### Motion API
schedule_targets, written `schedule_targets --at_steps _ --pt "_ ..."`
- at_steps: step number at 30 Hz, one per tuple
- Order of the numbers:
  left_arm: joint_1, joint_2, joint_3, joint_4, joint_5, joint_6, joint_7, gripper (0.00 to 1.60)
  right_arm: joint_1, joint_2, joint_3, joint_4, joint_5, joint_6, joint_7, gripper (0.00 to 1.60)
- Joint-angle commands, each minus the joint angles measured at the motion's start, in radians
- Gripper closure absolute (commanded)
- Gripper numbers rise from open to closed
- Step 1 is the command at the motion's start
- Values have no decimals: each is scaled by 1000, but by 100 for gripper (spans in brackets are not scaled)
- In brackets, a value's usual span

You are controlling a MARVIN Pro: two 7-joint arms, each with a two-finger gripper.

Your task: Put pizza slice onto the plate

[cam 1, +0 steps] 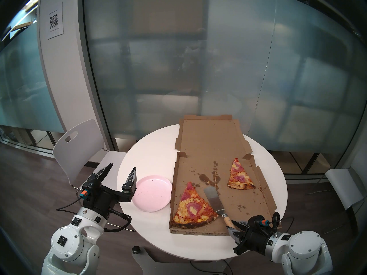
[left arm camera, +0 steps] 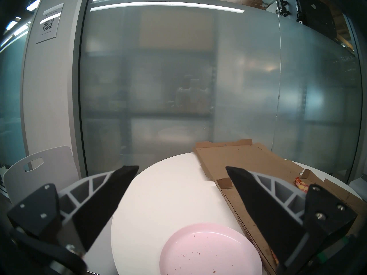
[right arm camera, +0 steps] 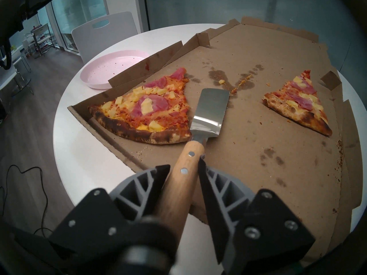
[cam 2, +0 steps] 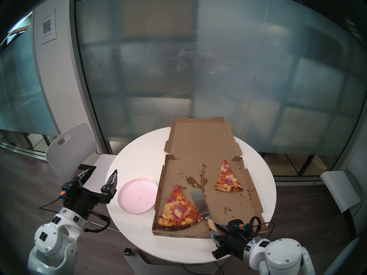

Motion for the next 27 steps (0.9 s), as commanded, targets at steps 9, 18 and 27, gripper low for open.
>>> schedule_targets --at_steps 9,18,27 --pt "2 1 -2 -20 1 -11 1 0 -23 -4 23 -17 0 -17 -2 160" --pt "2 2 -1 -20 0 -12 3 0 -25 2 56 -35 -3 -42 -2 160" --pt "2 4 -1 -20 -1 -11 4 0 -24 -4 87 -65 37 -46 27 160"
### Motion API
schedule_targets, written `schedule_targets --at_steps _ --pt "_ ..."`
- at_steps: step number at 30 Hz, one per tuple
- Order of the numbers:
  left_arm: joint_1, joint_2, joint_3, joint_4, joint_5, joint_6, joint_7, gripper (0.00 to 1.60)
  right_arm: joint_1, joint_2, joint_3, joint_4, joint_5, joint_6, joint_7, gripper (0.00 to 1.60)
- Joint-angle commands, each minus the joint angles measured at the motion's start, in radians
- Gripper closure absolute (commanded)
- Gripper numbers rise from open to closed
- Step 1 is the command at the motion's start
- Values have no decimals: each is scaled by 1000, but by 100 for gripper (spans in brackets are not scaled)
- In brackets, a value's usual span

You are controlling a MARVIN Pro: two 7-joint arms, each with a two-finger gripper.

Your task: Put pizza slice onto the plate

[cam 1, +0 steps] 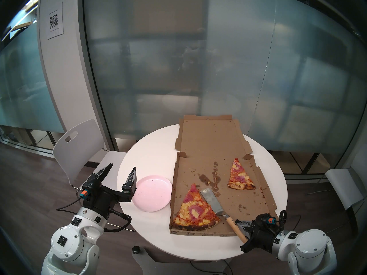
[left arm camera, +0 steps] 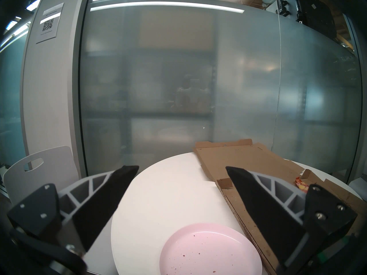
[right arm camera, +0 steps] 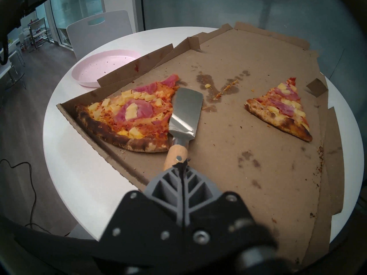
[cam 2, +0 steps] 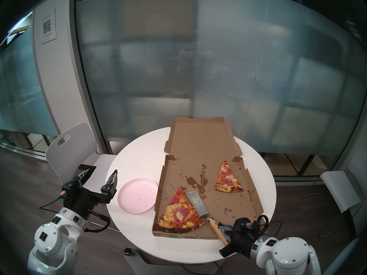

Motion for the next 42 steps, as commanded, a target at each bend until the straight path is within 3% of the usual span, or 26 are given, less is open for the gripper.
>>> schedule_targets --at_steps 1,2,4,7,8,11,13,18,26,34,42 --pt "1 -1 -2 -20 2 -11 0 0 2 -5 10 -42 40 -2 31 155" --pt "1 -1 -2 -20 2 -11 0 0 1 -7 9 -42 41 -5 32 134" --pt "2 0 -2 -20 2 -11 0 0 -1 -12 5 -44 42 -6 31 113" --pt "2 0 -2 -20 2 -11 1 0 -1 -15 1 -48 44 -6 33 107" --pt "2 0 -2 -20 1 -11 1 0 -2 -14 -1 -51 43 -7 35 88" --pt "2 1 -2 -20 1 -12 2 0 -9 -4 -12 -56 33 13 47 69" --pt "2 1 -2 -20 1 -12 2 0 -11 -3 -14 -56 30 13 47 69" --pt "2 2 -1 -20 1 -12 3 0 -19 14 -30 -56 8 33 57 36" --pt "2 4 -1 -20 0 -13 4 0 -5 21 -44 -44 -20 44 53 44" --pt "3 5 0 -20 -1 -13 6 0 28 34 -47 -26 -41 67 61 67" --pt "3 7 0 -20 -2 -14 7 0 63 66 -51 -7 -61 115 89 59"
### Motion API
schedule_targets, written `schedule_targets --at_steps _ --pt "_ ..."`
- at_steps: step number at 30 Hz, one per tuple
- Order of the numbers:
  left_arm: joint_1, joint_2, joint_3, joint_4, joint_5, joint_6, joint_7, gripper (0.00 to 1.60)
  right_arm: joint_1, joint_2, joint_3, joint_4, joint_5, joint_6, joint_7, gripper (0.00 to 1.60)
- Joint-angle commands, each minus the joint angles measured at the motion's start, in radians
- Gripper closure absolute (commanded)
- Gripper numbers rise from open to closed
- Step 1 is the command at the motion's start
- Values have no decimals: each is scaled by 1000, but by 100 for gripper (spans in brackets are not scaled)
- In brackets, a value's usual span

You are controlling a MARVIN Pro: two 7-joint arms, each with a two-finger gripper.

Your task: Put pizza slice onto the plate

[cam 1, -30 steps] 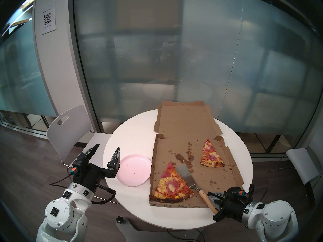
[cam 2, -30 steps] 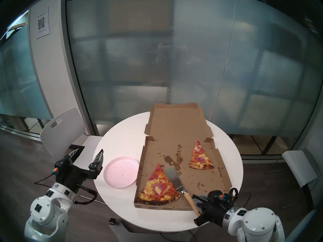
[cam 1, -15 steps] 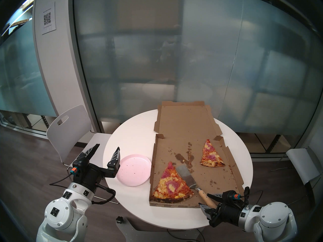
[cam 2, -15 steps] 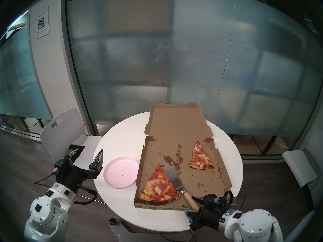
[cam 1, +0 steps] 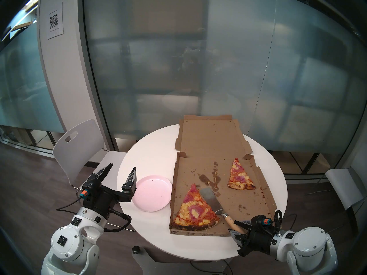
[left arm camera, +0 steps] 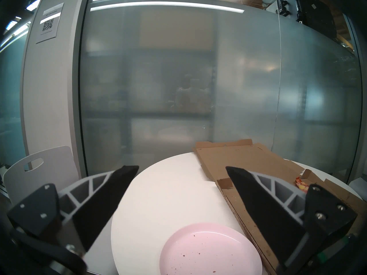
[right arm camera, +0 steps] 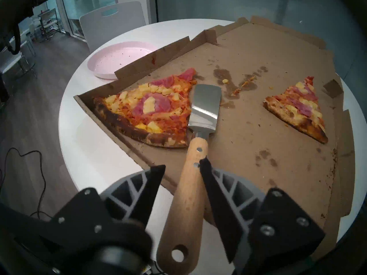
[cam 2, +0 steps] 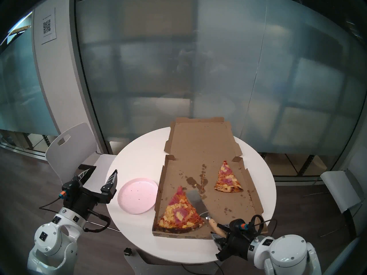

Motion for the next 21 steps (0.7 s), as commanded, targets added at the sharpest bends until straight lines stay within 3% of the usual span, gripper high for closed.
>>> schedule_targets --at_steps 1,3,4,9,13,19,21 --pt "2 -1 -2 -20 2 -12 0 0 38 26 -5 8 -3 29 19 59" --pt "2 -1 -2 -20 2 -12 0 0 44 29 -5 9 -6 39 26 53" --pt "2 -1 -2 -20 2 -12 0 0 52 35 -6 14 -12 47 31 41" --pt "2 0 -2 -20 2 -12 1 0 67 44 -9 21 -22 60 40 36" --pt "2 1 -2 -20 1 -12 2 0 85 47 -10 33 -27 67 47 47" --pt "3 3 -1 -20 1 -13 3 0 102 55 -14 42 -31 81 62 95" --pt "3 3 -1 -20 0 -13 3 0 105 57 -16 44 -32 84 63 100"
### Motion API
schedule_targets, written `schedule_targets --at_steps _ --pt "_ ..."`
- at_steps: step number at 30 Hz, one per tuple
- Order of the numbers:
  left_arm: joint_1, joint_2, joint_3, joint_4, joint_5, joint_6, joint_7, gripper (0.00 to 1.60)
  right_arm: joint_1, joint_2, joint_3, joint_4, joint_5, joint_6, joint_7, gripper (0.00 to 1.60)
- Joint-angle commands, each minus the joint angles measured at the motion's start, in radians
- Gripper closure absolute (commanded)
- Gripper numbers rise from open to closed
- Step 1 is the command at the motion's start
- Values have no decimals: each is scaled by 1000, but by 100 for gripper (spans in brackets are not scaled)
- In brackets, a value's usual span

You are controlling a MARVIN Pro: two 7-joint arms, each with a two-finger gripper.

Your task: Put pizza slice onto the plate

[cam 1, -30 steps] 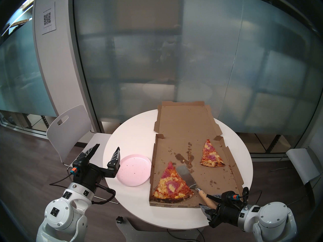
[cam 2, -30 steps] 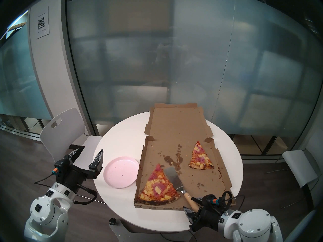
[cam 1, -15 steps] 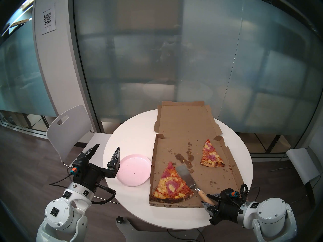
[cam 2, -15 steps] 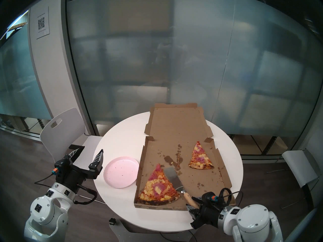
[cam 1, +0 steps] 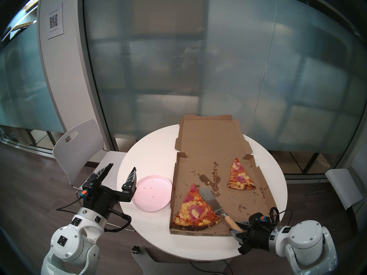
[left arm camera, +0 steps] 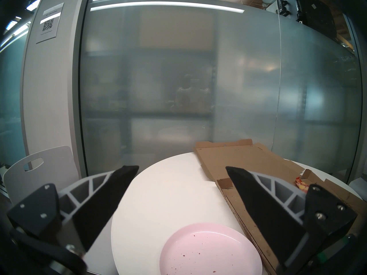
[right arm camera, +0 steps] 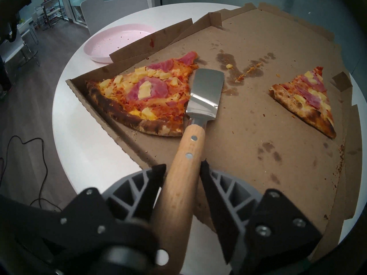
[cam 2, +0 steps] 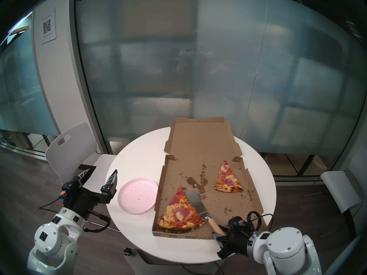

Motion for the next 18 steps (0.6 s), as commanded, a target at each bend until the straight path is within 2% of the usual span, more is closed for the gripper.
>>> schedule_targets --at_steps 1,3,5,6,7,14,18 --pt "2 -1 -2 -20 2 -12 -1 0 27 9 -4 -3 3 4 8 101" --pt "2 -1 -2 -20 2 -12 0 0 30 12 -7 -2 1 8 9 102" --pt "2 0 -2 -20 2 -12 0 0 32 13 -7 0 0 10 10 124" --pt "2 0 -2 -20 2 -12 0 0 33 14 -7 0 -1 10 10 151" --pt "2 0 -2 -20 2 -12 1 0 33 14 -5 0 -1 6 7 160" --pt "2 2 -2 -20 1 -12 2 0 27 9 40 -24 10 -26 2 160" --pt "2 3 -1 -19 0 -12 3 0 9 4 89 -53 23 -46 8 160"
